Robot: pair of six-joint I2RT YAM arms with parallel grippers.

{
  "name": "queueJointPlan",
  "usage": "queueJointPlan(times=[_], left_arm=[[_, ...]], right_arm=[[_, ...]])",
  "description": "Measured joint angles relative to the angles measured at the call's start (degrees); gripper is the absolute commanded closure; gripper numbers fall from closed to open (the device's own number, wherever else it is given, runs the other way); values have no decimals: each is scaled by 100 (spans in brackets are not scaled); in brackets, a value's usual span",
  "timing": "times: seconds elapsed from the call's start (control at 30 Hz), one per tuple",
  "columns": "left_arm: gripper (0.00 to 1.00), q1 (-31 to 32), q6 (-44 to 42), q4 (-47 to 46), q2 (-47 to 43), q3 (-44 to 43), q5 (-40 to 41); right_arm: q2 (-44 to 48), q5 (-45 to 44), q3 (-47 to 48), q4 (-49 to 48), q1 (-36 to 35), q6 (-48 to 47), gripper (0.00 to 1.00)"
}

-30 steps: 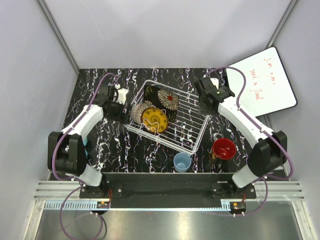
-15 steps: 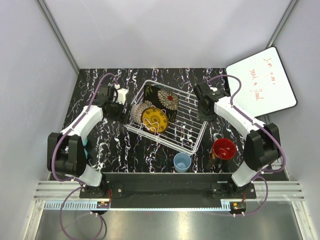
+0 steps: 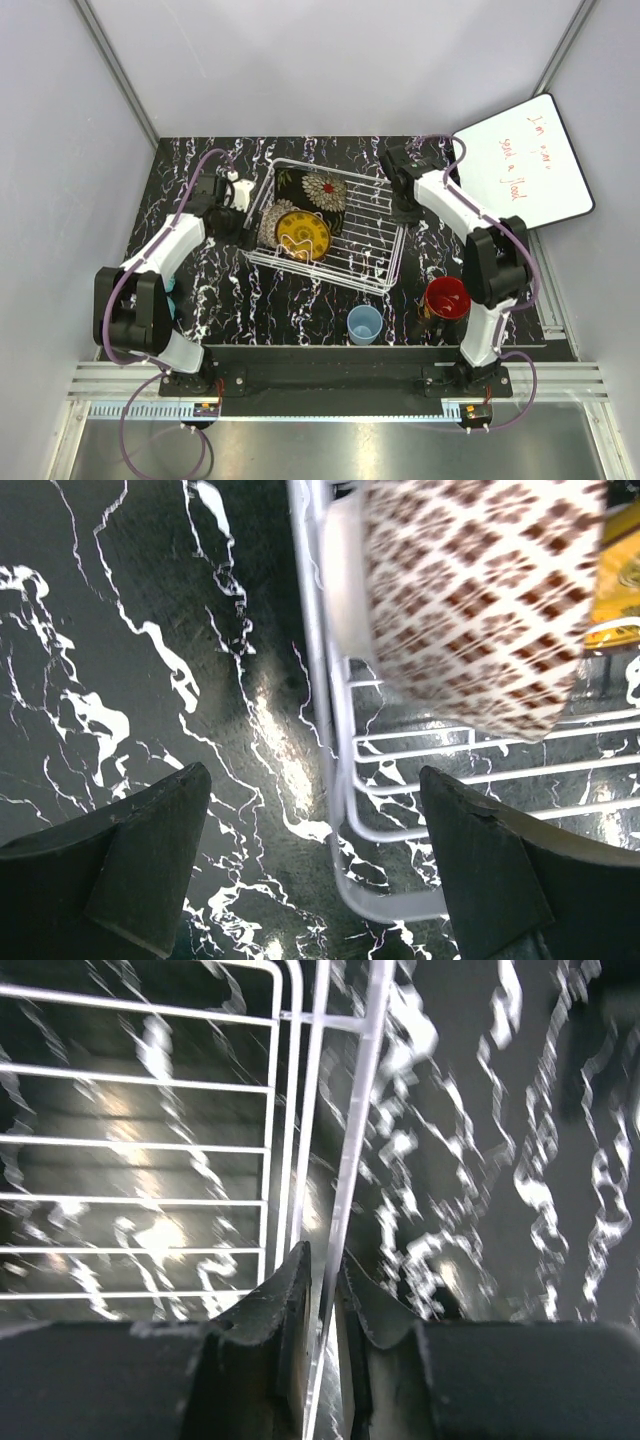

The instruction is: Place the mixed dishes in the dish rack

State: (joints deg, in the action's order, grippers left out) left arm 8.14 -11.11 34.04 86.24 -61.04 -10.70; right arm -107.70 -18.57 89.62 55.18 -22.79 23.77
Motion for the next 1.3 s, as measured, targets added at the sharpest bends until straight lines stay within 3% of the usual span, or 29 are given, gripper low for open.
queueJointPlan(times=[0.2,0.33,0.43,0.57,0.73,0.87,1.2,1.23,1.3], left_arm=[[12,-31,-2,-26,-221,260,7],[12,-33,-2,52,-380,356,7],[12,-33,-20,131,-476,356,9],[12,-48,-42,205,-516,328,26],[12,-83,-44,452,-535,199,24],[11,-138,-42,629,-769,188,24],[11,-752,-44,1386,-1307,-472,-68],[11,-756,-44,1408,-1314,-588,-76],[11,-756,-42,1436,-1357,-754,-105]], right_arm=[[-623,210,826,-166,2,-151,76],[-909,337,1193,-223,2,-243,65],[-977,442,1268,-258,2,-286,33],[-966,470,1314,-275,-4,-343,1],[-706,402,1285,-247,-4,-400,0],[68,295,1047,-136,-4,-354,0],[3893,1019,-1375,435,-122,74,1],[4175,1126,-1567,533,-153,184,3],[4577,1305,-1930,767,-227,402,17]])
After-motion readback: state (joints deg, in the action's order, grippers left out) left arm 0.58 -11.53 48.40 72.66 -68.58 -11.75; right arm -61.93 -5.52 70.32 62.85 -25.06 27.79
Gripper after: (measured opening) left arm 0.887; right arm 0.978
